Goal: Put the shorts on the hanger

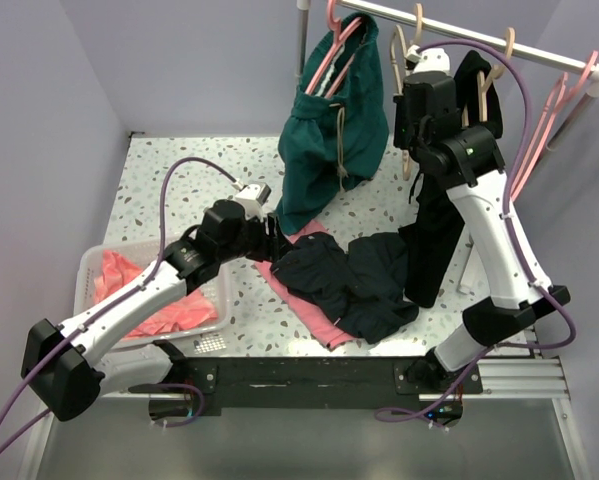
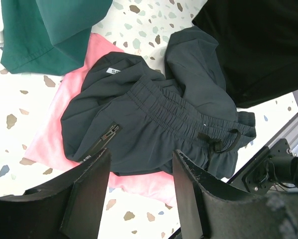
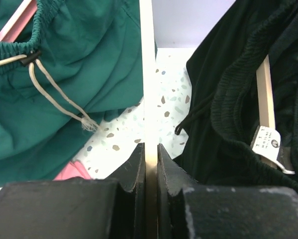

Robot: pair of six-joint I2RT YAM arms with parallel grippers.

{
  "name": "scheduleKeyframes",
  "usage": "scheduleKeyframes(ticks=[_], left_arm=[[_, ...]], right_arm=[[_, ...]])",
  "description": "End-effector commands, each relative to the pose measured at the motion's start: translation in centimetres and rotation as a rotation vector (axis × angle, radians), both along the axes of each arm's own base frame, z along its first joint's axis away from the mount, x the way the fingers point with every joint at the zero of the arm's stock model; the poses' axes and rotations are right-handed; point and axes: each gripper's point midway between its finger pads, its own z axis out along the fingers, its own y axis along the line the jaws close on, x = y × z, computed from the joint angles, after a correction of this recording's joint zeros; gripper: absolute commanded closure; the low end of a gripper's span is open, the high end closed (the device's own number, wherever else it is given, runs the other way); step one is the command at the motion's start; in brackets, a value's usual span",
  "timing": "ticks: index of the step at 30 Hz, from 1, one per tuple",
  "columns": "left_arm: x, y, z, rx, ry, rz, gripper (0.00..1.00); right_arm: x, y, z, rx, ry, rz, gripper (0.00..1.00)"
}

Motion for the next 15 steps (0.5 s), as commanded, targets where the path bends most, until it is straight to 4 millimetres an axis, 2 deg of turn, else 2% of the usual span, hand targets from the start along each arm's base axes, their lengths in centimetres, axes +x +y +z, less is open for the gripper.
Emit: scheduleKeyframes(ticks=[1, 9, 15], left_arm=[[0.6, -1.0, 2.2, -0.037, -0.051, -0.028, 0.43], [0.6, -1.1, 1.9, -0.039, -0.044, -0.028, 0.43], [0.5, -1.1, 1.7, -0.039, -0.040, -0.031, 0.42]], right_arm=[[-1.0, -0.1, 3.8, 0.016, -0.125, 0.059, 1.00], [-1.7, -0.7, 5.7, 0.028, -0.208, 0.062, 1.00], [-2.6, -0.3, 5.2, 0.066, -0.185, 0.090, 1.00]])
